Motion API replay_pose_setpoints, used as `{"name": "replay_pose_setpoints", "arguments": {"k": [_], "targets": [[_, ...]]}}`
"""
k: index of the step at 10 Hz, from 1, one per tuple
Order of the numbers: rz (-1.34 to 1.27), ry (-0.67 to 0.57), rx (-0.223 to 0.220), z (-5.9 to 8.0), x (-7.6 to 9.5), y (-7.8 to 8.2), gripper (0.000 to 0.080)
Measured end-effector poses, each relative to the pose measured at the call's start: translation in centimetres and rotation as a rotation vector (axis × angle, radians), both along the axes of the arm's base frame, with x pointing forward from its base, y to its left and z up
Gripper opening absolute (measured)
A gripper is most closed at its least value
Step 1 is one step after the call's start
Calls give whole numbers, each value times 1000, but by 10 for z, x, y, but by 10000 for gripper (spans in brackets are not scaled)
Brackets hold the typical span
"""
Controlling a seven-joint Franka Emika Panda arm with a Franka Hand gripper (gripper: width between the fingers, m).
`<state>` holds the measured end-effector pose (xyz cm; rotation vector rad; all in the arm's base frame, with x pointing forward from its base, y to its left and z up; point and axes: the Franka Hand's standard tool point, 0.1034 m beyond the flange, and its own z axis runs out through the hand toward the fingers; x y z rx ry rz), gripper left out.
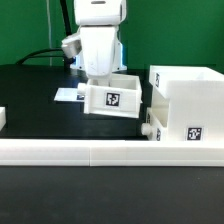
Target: Assemble drawer
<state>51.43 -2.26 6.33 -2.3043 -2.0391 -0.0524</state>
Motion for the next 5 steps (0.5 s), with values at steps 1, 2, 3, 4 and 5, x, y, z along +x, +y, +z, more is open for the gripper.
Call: {"name": "replay_pose_setpoints", "arguments": {"k": [1,2,3,4,5], "targets": [[-3,2,0,-1,-1,-1,42],[-3,2,0,-1,-1,-2,42],[-3,3,0,-1,-1,-1,42],[0,1,0,-1,0,-1,42],[5,0,2,-1,3,1,42]]}}
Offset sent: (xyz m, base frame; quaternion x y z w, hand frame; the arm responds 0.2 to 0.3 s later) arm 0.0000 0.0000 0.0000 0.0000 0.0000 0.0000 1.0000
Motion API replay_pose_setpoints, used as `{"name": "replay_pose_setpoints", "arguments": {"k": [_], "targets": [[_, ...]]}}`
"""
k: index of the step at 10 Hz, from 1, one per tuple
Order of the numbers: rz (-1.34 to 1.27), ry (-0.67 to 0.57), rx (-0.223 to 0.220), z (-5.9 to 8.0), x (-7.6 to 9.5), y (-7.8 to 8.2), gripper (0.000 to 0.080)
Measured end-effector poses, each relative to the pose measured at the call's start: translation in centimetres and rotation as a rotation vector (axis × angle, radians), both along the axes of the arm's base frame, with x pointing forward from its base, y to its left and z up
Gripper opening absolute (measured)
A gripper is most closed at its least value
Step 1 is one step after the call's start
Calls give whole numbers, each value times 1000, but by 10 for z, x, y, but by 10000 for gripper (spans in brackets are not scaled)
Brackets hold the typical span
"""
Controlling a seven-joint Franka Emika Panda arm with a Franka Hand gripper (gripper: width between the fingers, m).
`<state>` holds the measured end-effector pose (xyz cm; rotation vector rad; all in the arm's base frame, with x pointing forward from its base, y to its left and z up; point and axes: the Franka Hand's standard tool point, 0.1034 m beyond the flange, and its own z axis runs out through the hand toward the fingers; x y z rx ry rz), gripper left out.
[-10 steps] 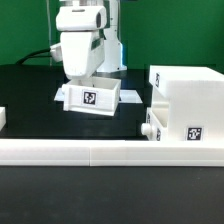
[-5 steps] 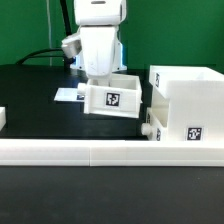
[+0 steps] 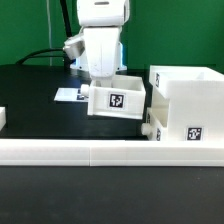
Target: Assemble drawer
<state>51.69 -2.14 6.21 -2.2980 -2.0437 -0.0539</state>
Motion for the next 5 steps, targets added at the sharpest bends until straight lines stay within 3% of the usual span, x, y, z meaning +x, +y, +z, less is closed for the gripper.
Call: {"name": "replay_pose_setpoints", "arguments": {"k": [2,5], "targets": [[3,0,9,-1,15,6,42],[15,4,14,-2,23,14,42]]}}
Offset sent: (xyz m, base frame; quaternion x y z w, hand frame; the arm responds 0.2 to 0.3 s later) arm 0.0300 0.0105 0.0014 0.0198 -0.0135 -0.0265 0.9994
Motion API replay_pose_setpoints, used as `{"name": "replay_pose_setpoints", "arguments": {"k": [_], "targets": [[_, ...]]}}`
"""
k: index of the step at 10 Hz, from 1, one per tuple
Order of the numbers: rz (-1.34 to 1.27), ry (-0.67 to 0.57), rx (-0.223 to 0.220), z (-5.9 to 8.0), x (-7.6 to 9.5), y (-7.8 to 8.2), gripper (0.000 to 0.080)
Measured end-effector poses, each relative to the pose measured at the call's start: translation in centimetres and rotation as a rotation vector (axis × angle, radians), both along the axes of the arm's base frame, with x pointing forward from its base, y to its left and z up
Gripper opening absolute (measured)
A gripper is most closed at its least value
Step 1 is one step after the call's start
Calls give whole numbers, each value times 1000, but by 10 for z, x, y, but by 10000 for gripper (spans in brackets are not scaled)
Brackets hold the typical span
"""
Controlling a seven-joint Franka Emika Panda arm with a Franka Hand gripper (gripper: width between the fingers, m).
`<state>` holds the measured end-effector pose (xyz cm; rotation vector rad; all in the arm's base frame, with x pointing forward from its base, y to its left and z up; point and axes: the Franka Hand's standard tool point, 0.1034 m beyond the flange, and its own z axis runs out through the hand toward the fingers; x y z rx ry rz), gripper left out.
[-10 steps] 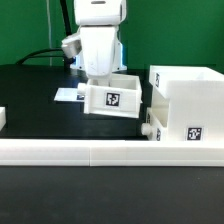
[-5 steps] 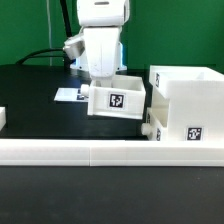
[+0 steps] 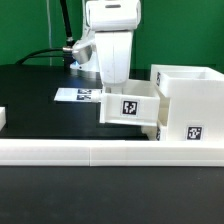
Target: Assemble drawer
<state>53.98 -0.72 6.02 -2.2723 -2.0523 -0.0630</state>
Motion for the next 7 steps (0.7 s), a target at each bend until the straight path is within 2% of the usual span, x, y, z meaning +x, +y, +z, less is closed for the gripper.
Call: {"name": "replay_pose_setpoints", "arguments": {"k": [7], "targets": [[14,-19,4,-4,0,2,42]]}}
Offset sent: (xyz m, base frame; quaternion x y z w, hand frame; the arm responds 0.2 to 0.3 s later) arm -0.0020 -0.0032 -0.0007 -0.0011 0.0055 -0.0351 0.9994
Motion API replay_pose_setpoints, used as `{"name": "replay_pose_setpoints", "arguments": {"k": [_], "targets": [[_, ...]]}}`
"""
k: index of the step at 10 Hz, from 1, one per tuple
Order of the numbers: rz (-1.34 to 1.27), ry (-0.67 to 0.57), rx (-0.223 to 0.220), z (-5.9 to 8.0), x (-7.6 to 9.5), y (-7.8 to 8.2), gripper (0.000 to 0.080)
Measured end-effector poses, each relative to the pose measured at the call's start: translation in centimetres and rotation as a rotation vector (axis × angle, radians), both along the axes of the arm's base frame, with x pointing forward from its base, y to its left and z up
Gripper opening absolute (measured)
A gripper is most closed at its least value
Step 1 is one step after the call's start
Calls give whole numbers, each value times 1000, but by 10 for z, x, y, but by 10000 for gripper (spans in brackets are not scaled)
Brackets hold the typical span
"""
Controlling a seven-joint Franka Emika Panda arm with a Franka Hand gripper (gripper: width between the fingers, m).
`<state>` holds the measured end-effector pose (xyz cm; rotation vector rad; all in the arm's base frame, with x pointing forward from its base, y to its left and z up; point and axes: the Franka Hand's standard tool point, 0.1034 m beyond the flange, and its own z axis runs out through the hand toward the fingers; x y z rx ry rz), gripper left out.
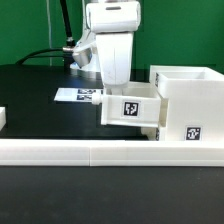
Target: Assemble drawer
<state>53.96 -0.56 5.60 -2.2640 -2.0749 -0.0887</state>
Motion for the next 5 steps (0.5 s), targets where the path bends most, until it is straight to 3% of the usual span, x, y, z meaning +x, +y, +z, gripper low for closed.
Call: {"name": "replay_pose_setpoints", "arguments": {"k": [5], "targets": [[-9,-17,2,1,3,5,42]]}}
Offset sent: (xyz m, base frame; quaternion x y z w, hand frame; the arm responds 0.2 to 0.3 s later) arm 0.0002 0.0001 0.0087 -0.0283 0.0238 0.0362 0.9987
